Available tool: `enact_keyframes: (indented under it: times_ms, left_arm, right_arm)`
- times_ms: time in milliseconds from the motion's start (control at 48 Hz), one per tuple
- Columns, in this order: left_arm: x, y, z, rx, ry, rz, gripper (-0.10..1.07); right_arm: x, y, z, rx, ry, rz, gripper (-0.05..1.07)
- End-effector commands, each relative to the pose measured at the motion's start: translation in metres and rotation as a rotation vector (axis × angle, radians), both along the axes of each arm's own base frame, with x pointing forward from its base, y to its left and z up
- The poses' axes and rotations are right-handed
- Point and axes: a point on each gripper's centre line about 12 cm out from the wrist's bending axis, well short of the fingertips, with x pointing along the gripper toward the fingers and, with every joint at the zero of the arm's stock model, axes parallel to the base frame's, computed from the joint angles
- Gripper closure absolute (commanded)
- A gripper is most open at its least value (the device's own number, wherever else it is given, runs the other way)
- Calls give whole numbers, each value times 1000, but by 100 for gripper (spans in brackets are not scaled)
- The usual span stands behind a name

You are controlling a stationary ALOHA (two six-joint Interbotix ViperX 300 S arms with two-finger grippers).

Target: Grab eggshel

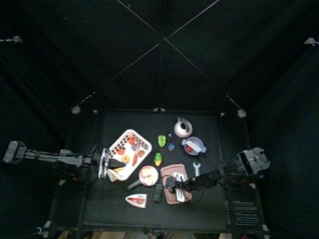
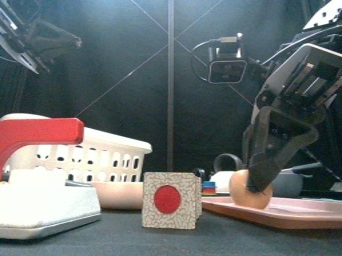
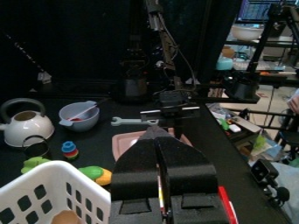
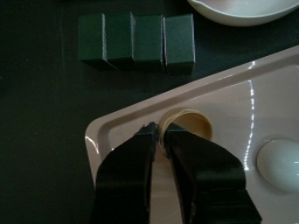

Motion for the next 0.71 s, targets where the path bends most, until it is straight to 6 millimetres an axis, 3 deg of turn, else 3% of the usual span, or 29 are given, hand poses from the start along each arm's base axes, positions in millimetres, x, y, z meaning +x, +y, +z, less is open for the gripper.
enact_keyframes:
  times_ms: [0, 229, 500, 688]
  left_arm:
    - [2, 0, 5, -4, -15, 3, 96]
    - [2, 0, 5, -4, -15, 3, 96]
    - [2, 0, 5, -4, -17, 3, 96]
    - [2, 0, 5, -4, -17, 3, 96]
  right_arm:
    - [5, 0, 20, 11, -56, 0, 54]
    - [3, -1, 40, 24, -107, -1, 58]
    - [8, -1, 47, 26, -128, -2, 58]
    - [22, -17, 65, 16, -187, -33, 58]
